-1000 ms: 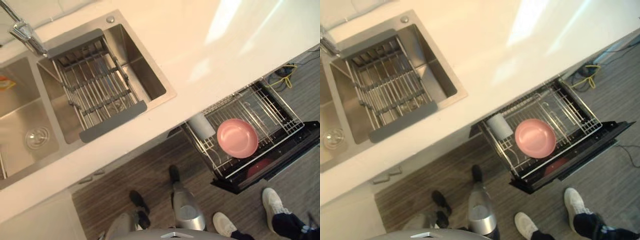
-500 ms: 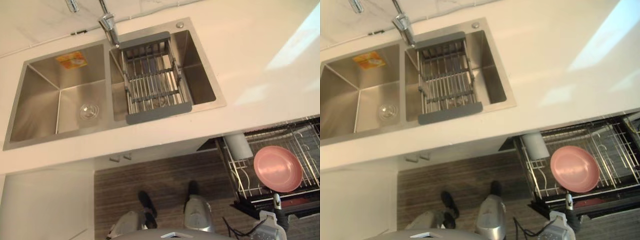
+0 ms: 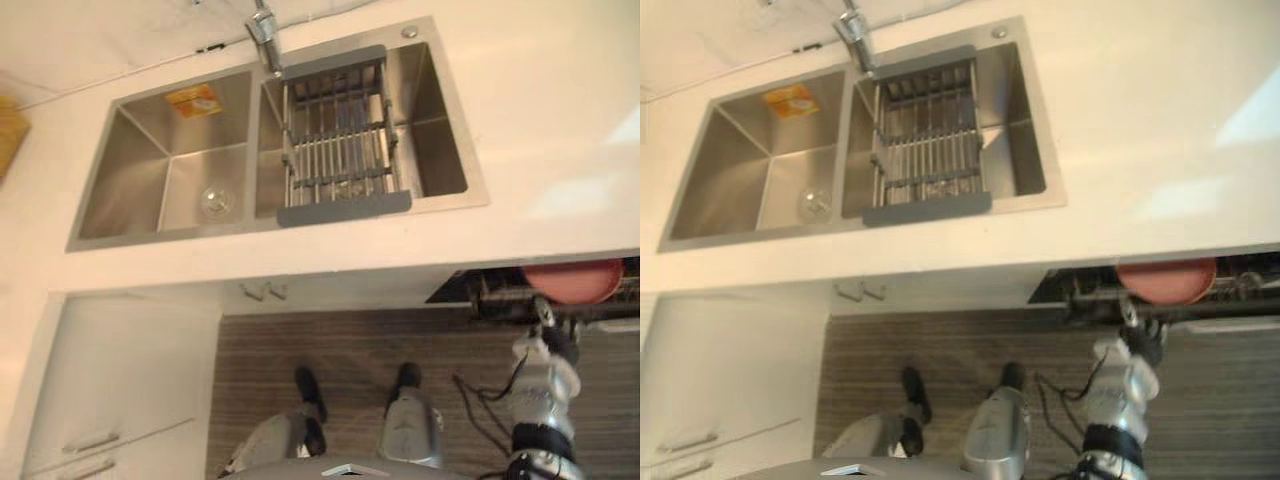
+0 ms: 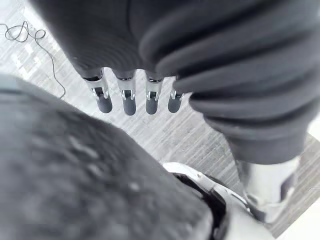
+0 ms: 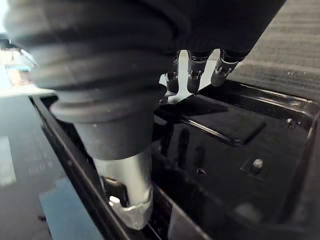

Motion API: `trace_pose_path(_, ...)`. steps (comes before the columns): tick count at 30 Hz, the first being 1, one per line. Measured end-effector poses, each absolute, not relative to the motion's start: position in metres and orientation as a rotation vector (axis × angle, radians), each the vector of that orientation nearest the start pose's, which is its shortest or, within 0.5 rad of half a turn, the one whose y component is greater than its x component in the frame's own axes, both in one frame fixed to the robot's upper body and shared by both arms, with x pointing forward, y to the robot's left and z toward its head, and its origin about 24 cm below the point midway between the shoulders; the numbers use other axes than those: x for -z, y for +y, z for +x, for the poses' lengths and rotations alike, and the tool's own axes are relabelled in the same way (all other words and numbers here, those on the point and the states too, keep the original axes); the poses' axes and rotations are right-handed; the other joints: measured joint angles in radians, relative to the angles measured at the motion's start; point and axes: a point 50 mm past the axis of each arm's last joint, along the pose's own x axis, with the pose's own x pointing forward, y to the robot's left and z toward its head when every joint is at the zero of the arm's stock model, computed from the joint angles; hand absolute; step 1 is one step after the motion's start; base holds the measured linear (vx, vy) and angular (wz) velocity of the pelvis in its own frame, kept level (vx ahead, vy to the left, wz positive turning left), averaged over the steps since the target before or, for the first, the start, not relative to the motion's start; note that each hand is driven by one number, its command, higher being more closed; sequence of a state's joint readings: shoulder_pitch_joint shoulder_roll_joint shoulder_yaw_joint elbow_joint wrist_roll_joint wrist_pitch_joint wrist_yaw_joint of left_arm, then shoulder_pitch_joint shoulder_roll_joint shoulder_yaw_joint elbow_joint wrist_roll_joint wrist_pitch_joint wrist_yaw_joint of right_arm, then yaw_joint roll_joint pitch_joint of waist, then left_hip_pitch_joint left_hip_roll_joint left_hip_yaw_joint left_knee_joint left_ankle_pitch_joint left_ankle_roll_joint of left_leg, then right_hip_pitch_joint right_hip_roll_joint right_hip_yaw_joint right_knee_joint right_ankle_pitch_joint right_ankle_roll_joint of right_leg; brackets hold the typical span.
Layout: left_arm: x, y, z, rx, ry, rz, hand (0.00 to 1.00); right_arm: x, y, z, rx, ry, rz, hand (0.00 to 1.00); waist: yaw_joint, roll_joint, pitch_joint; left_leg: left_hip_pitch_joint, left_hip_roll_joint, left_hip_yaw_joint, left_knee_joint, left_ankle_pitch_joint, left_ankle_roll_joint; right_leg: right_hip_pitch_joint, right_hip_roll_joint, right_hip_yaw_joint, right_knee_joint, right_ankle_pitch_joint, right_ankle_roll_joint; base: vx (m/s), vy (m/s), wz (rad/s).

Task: Walk over to the sink, pick up the cup, carry it to the dishwasher, place the cup inside the dishwasher, then close the dishwasher door

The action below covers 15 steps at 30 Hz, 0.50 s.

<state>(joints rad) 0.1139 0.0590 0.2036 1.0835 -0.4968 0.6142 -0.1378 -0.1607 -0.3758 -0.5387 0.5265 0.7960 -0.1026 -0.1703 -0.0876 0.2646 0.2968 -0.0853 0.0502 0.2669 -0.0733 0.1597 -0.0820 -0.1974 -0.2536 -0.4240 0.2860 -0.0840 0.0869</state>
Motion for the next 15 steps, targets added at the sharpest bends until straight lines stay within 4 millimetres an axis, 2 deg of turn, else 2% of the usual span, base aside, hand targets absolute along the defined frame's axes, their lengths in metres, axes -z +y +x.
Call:
trace_pose_path(2,0.171,0.153,0.028,-0.279,1.642,-0.785,0.0,-0.044,-0.368,0.239,0.809,-0.083,0.54,0.0,0.005,0.026,0.009,-0.015,-0.001,-0.021,0.002,0.009,-0.01,-0.008,0.0,-0.002,0.0,0.001,0.0,-0.13,0.021,0.16)
trace_pose_path(3,0.171,0.153,0.025,-0.276,1.651,-0.779,0.0,-0.051,-0.367,0.246,0.792,-0.099,0.538,0.0,0.005,0.028,0.009,-0.022,0.0,-0.024,0.002,0.01,-0.012,-0.015,0.0,-0.002,0.0,0.007,-0.004,-0.13,0.001,0.04)
trace_pose_path(4,0.172,0.151,0.018,-0.268,1.672,-0.771,0.0,-0.068,-0.366,0.26,0.756,-0.143,0.539,0.0,0.006,0.029,0.011,-0.038,0.007,-0.025,0.009,-0.014,-0.008,-0.028,0.009,-0.002,0.001,0.022,-0.004,-0.1,-0.008,-0.01)
trace_pose_path(6,0.171,0.15,0.018,-0.265,1.667,-0.774,0.0,-0.077,-0.369,0.264,0.761,-0.163,0.54,0.0,0.015,0.029,0.016,-0.068,0.013,-0.03,0.022,-0.033,0.006,-0.031,0.016,-0.004,-0.004,0.031,-0.003,-0.13,-0.012,0.17)
trace_pose_path(7,0.172,0.148,0.016,-0.265,1.657,-0.775,0.0,-0.08,-0.373,0.262,0.769,-0.174,0.534,0.0,0.014,0.038,0.02,-0.076,0.012,-0.036,0.002,-0.047,-0.004,-0.031,0.021,-0.005,-0.027,0.048,0.0,-0.11,0.0,0.4)
trace_pose_path(8,0.172,0.147,0.016,-0.257,1.649,-0.767,0.0,-0.087,-0.377,0.262,0.772,-0.198,0.524,0.0,0.012,0.034,0.036,-0.086,0.008,-0.036,-0.013,-0.083,-0.051,-0.03,0.028,-0.001,-0.073,0.068,-0.001,-0.08,0.026,0.41)
trace_pose_path(9,0.172,0.147,0.016,-0.254,1.64,-0.762,0.0,-0.091,-0.38,0.262,0.779,-0.218,0.533,0.0,0.01,0.028,0.041,-0.087,0.002,-0.028,-0.006,-0.093,-0.066,-0.03,0.025,0.002,-0.103,0.083,-0.006,-0.11,0.05,0.2)
trace_pose_path(10,0.173,0.145,0.014,-0.242,1.631,-0.757,0.0,-0.097,-0.382,0.263,0.779,-0.247,0.538,0.0,0.016,0.019,0.054,-0.086,-0.009,-0.02,0.008,-0.047,-0.005,-0.038,0.012,0.002,-0.113,0.103,-0.009,-0.09,0.037,-0.05)
trace_pose_path(11,0.173,0.14,0.005,-0.241,1.632,-0.771,0.0,-0.105,-0.384,0.266,0.762,-0.266,0.516,0.0,0.014,0.054,0.058,-0.083,0.02,-0.027,0.036,-0.063,-0.017,-0.044,0.033,-0.002,-0.099,0.11,-0.012,-0.04,0.017,-0.09)
trace_pose_path(12,0.174,0.138,0.006,-0.237,1.619,-0.769,0.0,-0.108,-0.386,0.265,0.765,-0.281,0.507,0.0,0.011,0.064,0.064,-0.087,0.018,-0.027,0.033,-0.048,0.017,-0.045,0.033,-0.003,-0.096,0.112,-0.013,0.0,0.0,0.0)
trace_pose_path(15,0.174,0.14,0.016,-0.228,1.529,-0.753,0.0,-0.114,-0.389,0.262,0.775,-0.339,0.498,0.0,0.016,0.076,0.074,-0.088,0.009,-0.025,0.013,-0.051,0.014,-0.043,0.03,-0.003,-0.124,0.133,-0.013,-0.01,0.031,0.16)
